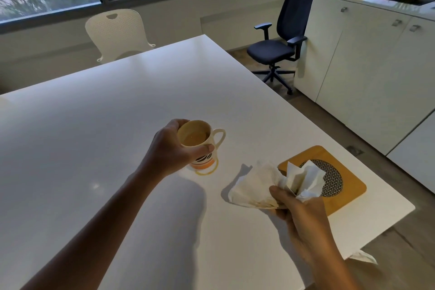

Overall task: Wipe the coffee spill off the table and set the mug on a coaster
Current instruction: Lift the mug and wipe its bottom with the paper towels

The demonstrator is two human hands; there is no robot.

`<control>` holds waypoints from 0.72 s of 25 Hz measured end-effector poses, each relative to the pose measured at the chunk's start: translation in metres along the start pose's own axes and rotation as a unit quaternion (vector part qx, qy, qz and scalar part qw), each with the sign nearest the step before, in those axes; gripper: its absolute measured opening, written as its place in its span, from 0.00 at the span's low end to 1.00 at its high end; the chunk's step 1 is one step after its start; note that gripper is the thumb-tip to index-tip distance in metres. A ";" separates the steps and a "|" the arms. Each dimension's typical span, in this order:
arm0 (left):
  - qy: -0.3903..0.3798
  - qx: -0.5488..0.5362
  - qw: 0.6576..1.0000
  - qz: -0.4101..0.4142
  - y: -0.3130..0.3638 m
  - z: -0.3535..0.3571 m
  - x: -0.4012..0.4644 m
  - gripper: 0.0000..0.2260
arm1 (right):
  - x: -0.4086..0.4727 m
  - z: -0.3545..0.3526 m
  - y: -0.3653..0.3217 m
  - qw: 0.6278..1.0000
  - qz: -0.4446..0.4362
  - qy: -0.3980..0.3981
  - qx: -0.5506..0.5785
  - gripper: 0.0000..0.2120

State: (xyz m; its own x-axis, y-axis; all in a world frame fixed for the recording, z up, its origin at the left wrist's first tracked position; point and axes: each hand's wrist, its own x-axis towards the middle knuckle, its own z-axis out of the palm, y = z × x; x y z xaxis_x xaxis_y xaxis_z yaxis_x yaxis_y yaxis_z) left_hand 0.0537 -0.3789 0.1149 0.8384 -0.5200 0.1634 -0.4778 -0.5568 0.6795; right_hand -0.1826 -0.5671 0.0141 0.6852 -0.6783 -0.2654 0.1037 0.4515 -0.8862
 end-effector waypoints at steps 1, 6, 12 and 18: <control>0.005 -0.003 1.000 -0.003 0.006 -0.008 -0.002 0.43 | -0.002 0.006 0.002 1.000 -0.002 0.011 -0.018 0.17; -0.011 -0.010 1.000 0.000 0.032 -0.044 -0.014 0.41 | -0.003 0.066 0.009 0.999 0.024 0.008 -0.040 0.08; -0.017 0.006 1.000 0.004 0.043 -0.074 -0.037 0.39 | -0.004 0.146 0.012 0.936 0.222 -0.139 0.235 0.17; 0.009 0.028 0.999 -0.019 0.029 -0.098 -0.052 0.38 | -0.022 0.167 0.024 0.843 0.269 -0.209 0.416 0.24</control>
State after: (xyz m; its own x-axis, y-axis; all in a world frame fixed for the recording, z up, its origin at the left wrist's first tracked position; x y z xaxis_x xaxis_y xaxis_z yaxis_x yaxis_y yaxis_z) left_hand 0.0221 -0.3048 0.1966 0.8604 -0.4865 0.1517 -0.4593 -0.6115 0.6443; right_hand -0.0751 -0.4450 0.0623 0.9706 -0.0613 -0.2330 0.0482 0.9969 -0.0614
